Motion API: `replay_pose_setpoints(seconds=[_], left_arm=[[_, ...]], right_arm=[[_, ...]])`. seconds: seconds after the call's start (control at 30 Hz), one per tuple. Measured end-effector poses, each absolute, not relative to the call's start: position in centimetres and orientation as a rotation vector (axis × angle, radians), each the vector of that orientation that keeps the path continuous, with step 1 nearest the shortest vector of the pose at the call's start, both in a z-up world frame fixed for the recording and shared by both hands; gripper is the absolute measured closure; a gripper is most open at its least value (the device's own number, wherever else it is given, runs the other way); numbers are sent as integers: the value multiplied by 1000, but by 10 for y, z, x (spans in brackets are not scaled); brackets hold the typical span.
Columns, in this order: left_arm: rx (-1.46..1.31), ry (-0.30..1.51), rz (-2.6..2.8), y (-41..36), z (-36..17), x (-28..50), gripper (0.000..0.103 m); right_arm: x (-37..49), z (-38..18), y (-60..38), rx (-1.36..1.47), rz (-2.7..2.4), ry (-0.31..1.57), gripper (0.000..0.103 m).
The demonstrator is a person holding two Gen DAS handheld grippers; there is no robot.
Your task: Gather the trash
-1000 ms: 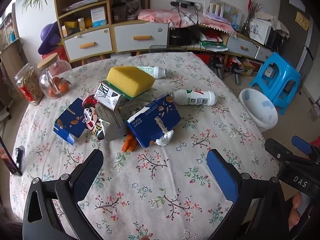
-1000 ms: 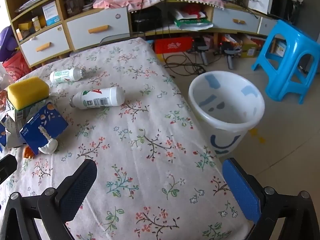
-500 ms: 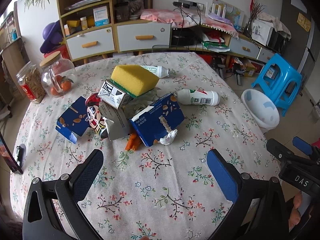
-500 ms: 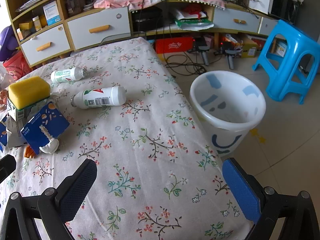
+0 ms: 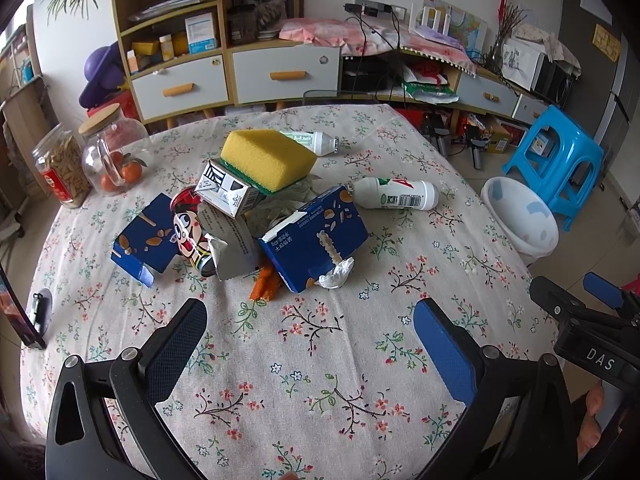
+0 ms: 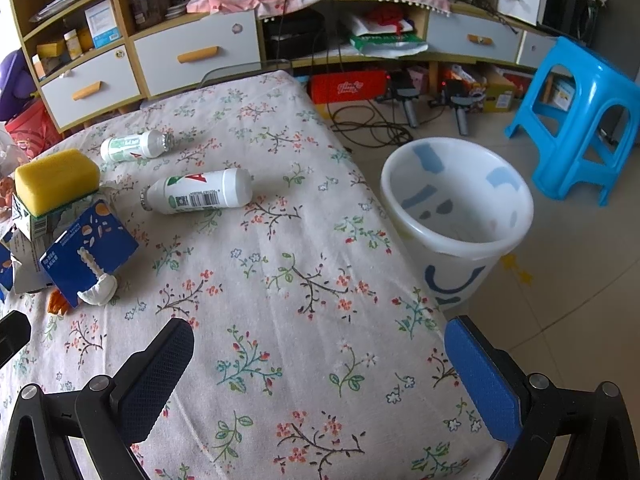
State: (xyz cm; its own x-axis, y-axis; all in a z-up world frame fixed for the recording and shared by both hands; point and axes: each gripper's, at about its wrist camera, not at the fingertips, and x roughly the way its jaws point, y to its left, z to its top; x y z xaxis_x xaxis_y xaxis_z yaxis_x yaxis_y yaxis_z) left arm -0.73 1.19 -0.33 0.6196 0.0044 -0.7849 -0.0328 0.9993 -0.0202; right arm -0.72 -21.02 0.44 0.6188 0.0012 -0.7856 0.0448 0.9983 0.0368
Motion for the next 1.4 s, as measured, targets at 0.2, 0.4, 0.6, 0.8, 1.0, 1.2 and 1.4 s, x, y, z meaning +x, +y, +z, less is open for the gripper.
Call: replay_pose_setpoints(seconds=[0.2,0.4,0.6,0.8,1.0,1.2,1.4], left_arm=[[-35,902,22,12,-3,-7,0],[-34,901,23,12,-3,-7,0],[-34,902,23,12,-3,-7,0],[-33,902,22,12,-3,-8,0],[-35,902,23,12,-3,-8,0],[-35,898,24,13,-2,-9,0],[-36,898,24,13,1,-10,0]], right_arm=[[-8,4,-211,55,-25,905,0],[-7,1,-211,60,-27,908,0],[-7,0,-212,61,-27,911,0],[-7,0,-212,60,-27,912,0],[-7,-1,-212,62,-27,914,0],[-8,-1,-212,64,-28,913,0],[-8,-1,-212,64,-29,914,0]])
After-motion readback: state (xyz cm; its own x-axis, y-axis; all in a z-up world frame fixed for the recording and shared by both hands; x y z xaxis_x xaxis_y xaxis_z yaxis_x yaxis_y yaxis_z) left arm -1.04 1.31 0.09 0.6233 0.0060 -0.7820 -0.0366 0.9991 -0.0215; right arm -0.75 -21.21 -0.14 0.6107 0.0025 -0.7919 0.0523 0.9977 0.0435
